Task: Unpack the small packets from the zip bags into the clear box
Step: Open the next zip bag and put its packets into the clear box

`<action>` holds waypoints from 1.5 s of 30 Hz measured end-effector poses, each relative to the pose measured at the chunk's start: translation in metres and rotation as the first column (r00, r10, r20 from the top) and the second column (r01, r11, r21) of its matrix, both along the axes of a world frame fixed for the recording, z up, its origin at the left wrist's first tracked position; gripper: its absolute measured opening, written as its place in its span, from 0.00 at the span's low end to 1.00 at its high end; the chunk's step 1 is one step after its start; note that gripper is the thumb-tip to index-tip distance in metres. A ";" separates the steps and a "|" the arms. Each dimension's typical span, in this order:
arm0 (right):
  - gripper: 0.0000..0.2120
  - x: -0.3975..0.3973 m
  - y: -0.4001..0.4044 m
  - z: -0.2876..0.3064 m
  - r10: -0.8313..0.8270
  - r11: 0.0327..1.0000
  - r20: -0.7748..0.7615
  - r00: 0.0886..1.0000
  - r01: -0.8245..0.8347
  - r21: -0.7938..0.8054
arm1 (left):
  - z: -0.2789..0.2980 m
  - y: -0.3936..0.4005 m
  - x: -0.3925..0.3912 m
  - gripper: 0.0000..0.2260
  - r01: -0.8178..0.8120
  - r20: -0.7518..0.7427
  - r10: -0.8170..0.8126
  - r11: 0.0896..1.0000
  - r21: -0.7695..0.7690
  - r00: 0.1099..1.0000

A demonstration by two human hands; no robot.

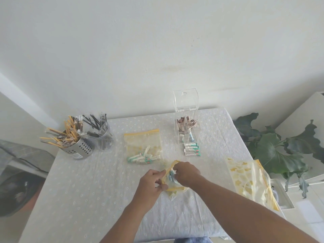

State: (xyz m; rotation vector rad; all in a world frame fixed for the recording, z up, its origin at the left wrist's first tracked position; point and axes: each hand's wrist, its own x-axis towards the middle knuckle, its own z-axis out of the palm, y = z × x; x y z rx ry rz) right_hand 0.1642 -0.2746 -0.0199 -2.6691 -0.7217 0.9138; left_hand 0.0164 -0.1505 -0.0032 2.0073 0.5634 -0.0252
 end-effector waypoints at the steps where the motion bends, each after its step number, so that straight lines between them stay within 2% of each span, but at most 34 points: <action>1: 0.14 -0.002 0.002 -0.006 -0.007 0.999 0.016 1.000 0.008 -0.045 | -0.003 0.001 0.000 0.25 0.022 -0.015 -0.022 0.999 0.041 1.000; 3: 0.17 -0.007 0.006 -0.013 -0.014 0.992 0.051 0.999 0.020 -0.126 | -0.010 0.003 0.000 0.24 0.075 -0.051 -0.070 0.989 0.124 0.996; 6: 0.12 -0.018 0.015 -0.027 -0.006 0.977 0.110 0.994 0.029 -0.213 | -0.021 0.011 -0.002 0.22 0.153 -0.104 -0.132 0.962 0.225 0.986; 11: 0.14 -0.025 0.017 -0.042 0.020 0.975 0.169 0.985 0.018 -0.221 | -0.030 0.018 -0.003 0.19 0.235 -0.168 -0.188 0.914 0.331 0.968; 16: 0.10 -0.021 0.006 -0.046 -0.006 1.000 0.017 1.000 0.006 0.015 | -0.035 0.015 0.000 0.15 0.176 -0.145 -0.135 0.927 0.331 0.980; 19: 0.06 -0.012 -0.008 -0.034 0.057 0.990 -0.069 0.996 -0.048 0.135 | -0.040 0.015 -0.003 0.15 0.076 -0.109 -0.046 0.955 0.286 0.993; 24: 0.09 -0.003 -0.035 -0.015 0.086 0.950 -0.126 0.988 -0.043 0.310 | -0.038 0.017 0.000 0.13 -0.141 -0.069 0.155 0.973 0.182 0.985; 27: 0.06 -0.009 -0.049 -0.006 0.068 0.877 -0.145 0.987 0.010 0.481 | -0.030 0.016 0.011 0.12 -0.336 -0.106 0.338 0.941 0.042 0.935; 30: 0.05 -0.018 -0.056 0.006 -0.055 0.758 -0.267 0.962 0.214 0.616 | -0.028 0.016 0.021 0.12 -0.440 -0.154 0.426 0.896 -0.067 0.892; 33: 0.03 -0.014 -0.056 0.022 -0.185 0.631 -0.330 0.926 0.369 0.682 | -0.030 0.014 0.022 0.11 -0.414 -0.151 0.398 0.905 -0.097 0.905; 38: 0.03 0.034 -0.046 0.048 -0.462 0.411 -0.290 0.838 0.492 0.767 | -0.027 0.001 0.016 0.11 -0.321 -0.127 0.304 0.934 -0.156 0.944; 40: 0.07 0.058 -0.039 0.057 -0.548 0.331 -0.289 0.785 0.521 0.786 | -0.023 -0.006 0.010 0.11 -0.299 -0.121 0.281 0.939 -0.170 0.952; 42: 0.06 0.079 -0.031 0.064 -0.635 0.295 -0.266 0.725 0.546 0.784 | -0.022 -0.012 0.005 0.10 -0.302 -0.119 0.283 0.935 -0.188 0.952; 45: 0.07 0.104 -0.022 0.066 -0.712 0.314 -0.204 0.672 0.565 0.763 | -0.019 -0.019 -0.002 0.10 -0.325 -0.124 0.305 0.921 -0.216 0.944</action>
